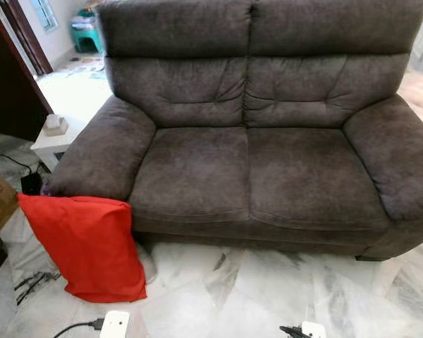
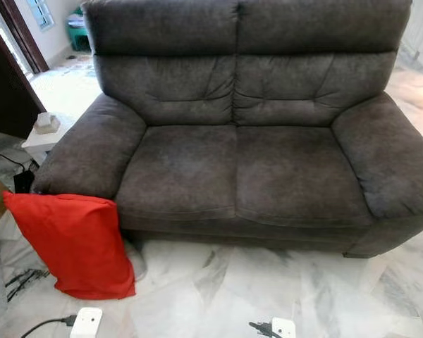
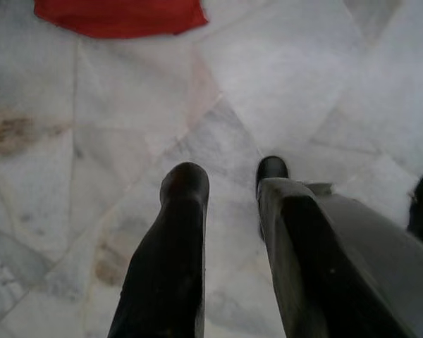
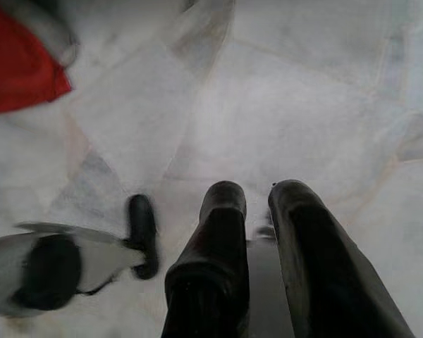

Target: Move the pillow to the sofa from floor

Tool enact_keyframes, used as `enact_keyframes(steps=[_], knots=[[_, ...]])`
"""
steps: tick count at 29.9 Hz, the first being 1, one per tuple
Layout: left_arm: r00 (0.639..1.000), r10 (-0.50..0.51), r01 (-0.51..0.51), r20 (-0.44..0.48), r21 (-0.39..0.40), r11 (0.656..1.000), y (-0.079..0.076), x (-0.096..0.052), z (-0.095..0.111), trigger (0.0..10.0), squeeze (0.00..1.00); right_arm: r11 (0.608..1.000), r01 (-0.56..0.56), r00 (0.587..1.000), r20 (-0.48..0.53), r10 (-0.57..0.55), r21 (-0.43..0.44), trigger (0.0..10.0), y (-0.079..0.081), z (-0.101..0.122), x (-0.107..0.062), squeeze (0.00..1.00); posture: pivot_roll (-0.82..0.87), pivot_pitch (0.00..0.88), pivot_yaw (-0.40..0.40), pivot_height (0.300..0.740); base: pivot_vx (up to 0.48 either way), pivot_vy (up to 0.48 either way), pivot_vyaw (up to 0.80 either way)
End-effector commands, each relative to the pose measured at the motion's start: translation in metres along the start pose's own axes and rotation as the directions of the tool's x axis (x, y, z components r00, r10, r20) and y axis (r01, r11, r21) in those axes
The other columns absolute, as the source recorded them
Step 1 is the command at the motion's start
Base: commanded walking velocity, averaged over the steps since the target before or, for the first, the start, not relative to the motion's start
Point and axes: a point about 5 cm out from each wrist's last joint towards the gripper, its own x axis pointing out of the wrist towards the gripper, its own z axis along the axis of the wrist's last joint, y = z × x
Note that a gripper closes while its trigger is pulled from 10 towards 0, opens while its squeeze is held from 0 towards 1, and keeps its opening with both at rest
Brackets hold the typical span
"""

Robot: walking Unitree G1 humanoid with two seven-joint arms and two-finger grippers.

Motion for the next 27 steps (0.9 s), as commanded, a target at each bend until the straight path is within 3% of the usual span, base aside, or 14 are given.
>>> enact_keyframes(steps=[1,27], knots=[[0.999,0.014,-0.014,-0.051,0.002,1.000,0.0055,-0.0020,-0.0139,10.0,0.00,1.000,-0.008,1.000,-0.017,0.008,0.019,10.0,0.0030,-0.0066,-0.0005,0.00,0.00,0.124,0.066,0.740,0.000,0.480,0.00],[0.999,0.008,-0.008,-0.046,-0.017,1.000,0.0036,-0.0021,-0.0139,10.0,0.00,1.000,-0.004,1.000,-0.015,0.005,0.019,10.0,0.0006,-0.0069,-0.0010,0.00,0.01,0.117,0.055,0.740,0.000,0.480,0.00]])
